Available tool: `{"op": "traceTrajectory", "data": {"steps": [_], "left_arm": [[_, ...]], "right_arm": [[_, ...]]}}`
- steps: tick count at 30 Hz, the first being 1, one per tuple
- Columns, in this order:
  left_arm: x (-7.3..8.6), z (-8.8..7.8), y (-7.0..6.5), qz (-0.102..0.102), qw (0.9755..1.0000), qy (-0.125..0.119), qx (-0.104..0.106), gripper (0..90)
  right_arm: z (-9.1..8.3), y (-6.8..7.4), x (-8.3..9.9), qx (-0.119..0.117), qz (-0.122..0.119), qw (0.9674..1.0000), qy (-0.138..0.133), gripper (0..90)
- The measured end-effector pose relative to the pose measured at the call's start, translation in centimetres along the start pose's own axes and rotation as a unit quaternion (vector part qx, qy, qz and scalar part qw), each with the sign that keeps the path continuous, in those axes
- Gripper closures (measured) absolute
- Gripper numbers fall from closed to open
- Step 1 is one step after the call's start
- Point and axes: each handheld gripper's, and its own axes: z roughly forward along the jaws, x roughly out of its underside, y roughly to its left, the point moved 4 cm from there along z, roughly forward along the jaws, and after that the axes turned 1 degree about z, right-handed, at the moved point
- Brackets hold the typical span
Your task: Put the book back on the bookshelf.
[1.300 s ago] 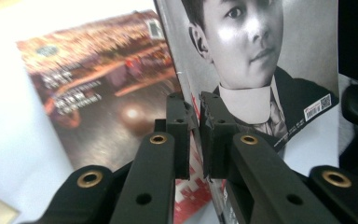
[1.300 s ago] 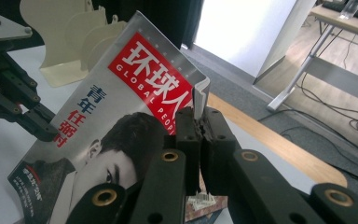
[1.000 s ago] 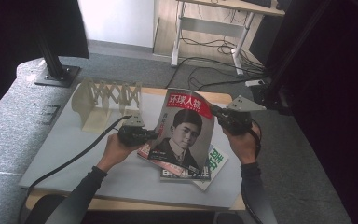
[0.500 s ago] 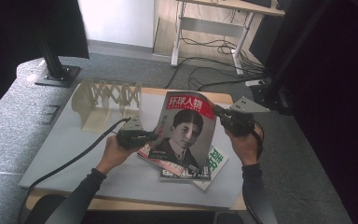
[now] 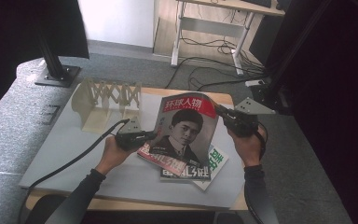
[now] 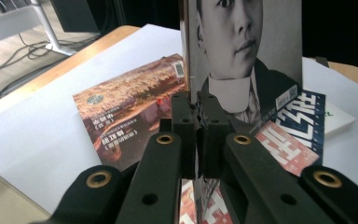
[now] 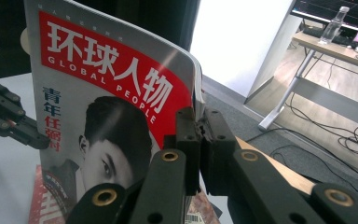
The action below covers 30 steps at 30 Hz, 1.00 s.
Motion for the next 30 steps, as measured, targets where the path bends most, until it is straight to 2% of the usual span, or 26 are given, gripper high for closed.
{"op": "traceTrajectory", "data": {"steps": [4, 13, 25, 27, 30], "left_arm": [[0.2, -0.3, -0.1, -0.004, 0.9999, 0.005, 0.008, 87.7], [0.5, -1.0, -0.8, 0.012, 0.9997, 0.013, 0.016, 87.8], [0.4, -1.5, -2.0, 0.036, 0.9988, 0.024, 0.024, 84.2], [0.1, -1.5, -2.1, 0.04, 0.9986, 0.023, 0.027, 80.9], [-0.6, -1.7, -2.0, 0.035, 0.9989, 0.01, 0.03, 80.4]], "right_arm": [[-0.2, 0.2, 0.0, -0.008, 0.001, 1.0, -0.002, 84.6], [-1.0, 0.3, 0.2, -0.025, 0.008, 0.9996, -0.01, 83.1], [-2.7, 1.1, 0.8, -0.045, -0.001, 0.9987, -0.026, 82.9], [-2.9, 1.2, 0.8, -0.047, -0.003, 0.9985, -0.027, 82.8], [-3.1, 1.3, 0.9, -0.048, -0.006, 0.9984, -0.027, 82.7]]}}
